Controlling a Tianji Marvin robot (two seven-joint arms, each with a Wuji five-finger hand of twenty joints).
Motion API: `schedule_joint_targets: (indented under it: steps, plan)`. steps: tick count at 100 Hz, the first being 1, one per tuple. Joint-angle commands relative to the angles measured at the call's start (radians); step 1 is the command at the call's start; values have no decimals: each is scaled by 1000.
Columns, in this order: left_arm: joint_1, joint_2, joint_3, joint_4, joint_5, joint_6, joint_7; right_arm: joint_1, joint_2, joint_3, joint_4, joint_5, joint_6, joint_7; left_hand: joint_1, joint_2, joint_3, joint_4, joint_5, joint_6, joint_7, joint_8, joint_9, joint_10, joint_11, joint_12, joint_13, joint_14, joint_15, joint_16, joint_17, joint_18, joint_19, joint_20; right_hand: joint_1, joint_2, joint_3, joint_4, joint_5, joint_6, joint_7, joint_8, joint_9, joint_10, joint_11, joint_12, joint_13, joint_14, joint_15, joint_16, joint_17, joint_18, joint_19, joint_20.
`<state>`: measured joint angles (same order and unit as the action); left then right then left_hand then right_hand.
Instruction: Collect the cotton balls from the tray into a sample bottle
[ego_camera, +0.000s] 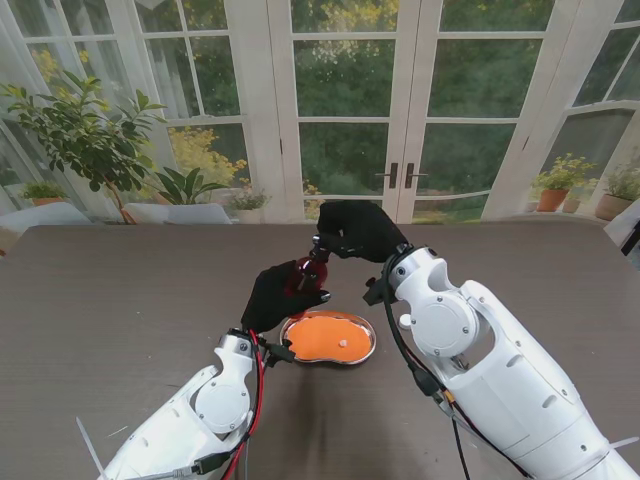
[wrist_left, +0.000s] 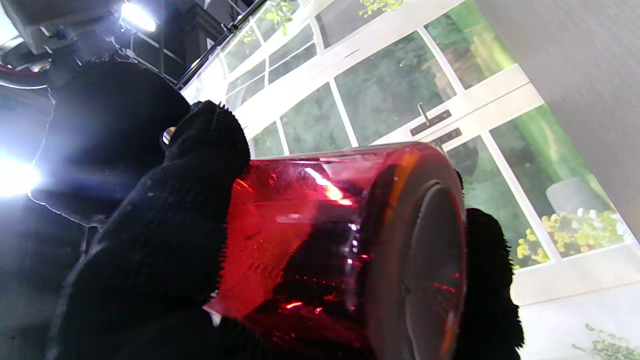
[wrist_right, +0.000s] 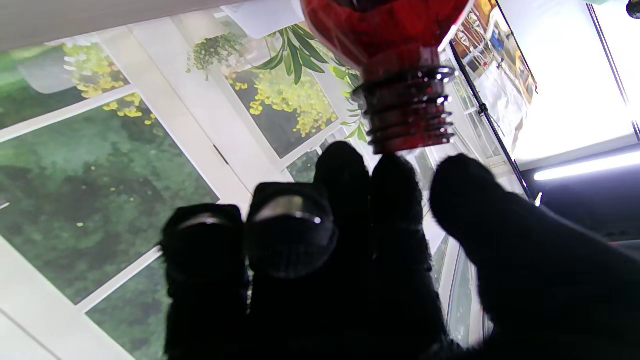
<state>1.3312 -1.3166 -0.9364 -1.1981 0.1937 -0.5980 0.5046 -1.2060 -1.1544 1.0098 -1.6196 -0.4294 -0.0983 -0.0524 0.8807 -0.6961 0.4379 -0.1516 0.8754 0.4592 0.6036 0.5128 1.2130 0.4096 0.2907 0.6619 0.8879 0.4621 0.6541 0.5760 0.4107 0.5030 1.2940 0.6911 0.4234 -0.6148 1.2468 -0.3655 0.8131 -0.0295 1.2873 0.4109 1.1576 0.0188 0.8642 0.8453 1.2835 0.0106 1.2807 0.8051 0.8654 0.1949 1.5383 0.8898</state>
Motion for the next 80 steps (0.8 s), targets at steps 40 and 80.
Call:
schedule_joint_targets:
  steps: [40, 80]
  plan:
    - [-8, -13, 1, -4, 6, -12, -4, -3, -1, -17, -10, -11, -10, 25, 150, 166, 416, -16, 193, -416, 135, 17, 86, -224, 5, 4, 21, -103, 18, -3, -9, -99, 44, 2, -196, 110, -50, 93, 135, -49, 31, 162, 104, -40, 118, 67, 32, -9, 98, 37, 23, 31, 21, 9]
    - [-4, -15, 1, -11, 5, -5, 5, -1, 6, -18, -27, -43, -25, 38, 152, 168, 412, -15, 192, -413, 134, 16, 85, -222, 6, 3, 20, -100, 18, -3, -10, -97, 44, 2, -192, 121, -205, 249, 356, -68, 36, 380, 232, -63, 153, 121, 32, -11, 211, 76, 54, 44, 30, 4]
